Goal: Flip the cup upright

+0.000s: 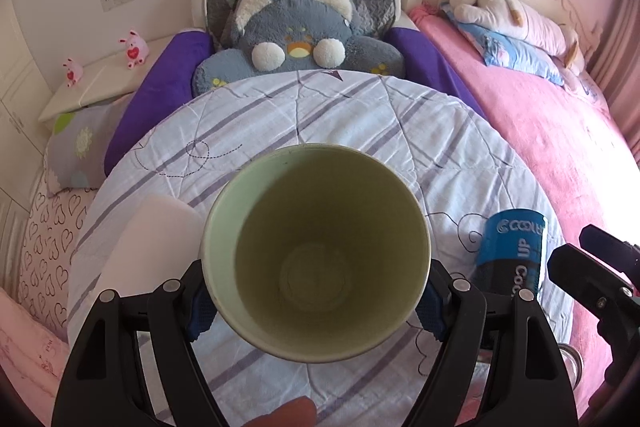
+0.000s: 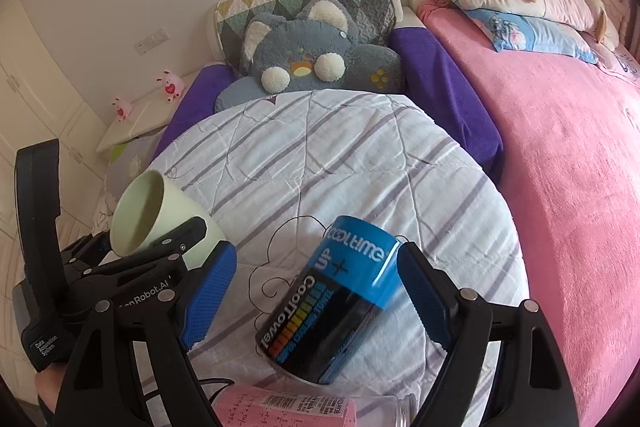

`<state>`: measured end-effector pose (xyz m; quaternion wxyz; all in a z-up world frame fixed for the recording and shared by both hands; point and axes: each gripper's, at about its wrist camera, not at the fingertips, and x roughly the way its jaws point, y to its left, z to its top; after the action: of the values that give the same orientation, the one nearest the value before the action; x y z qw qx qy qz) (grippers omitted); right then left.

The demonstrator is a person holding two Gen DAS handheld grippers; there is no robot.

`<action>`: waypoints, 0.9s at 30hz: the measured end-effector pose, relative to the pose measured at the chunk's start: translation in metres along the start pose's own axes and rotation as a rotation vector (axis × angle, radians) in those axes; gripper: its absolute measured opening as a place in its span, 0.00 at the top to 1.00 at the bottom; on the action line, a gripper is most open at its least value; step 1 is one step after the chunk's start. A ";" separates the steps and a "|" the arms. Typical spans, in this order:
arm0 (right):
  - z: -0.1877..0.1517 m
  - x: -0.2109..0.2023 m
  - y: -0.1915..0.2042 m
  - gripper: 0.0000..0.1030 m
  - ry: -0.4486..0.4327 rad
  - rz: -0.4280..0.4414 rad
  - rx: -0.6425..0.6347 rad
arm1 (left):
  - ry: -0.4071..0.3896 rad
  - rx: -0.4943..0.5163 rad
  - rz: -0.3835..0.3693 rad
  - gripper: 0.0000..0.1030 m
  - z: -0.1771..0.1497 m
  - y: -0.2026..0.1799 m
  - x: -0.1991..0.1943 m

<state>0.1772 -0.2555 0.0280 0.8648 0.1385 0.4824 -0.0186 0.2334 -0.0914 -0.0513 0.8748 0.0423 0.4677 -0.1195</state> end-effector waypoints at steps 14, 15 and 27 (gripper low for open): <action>-0.007 -0.023 0.005 0.19 -0.047 0.013 0.012 | -0.068 0.009 0.029 0.08 0.004 0.004 -0.037; -0.007 -0.027 0.006 0.19 -0.056 0.018 0.011 | -0.070 0.006 0.035 0.06 0.002 0.006 -0.041; -0.037 -0.093 0.027 0.19 -0.163 -0.005 -0.035 | -0.074 -0.011 0.101 0.05 -0.041 0.022 -0.110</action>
<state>0.1016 -0.2295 0.0938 0.9034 0.1200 0.4111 -0.0236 0.1471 -0.0435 0.0163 0.8965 0.0566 0.4331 -0.0739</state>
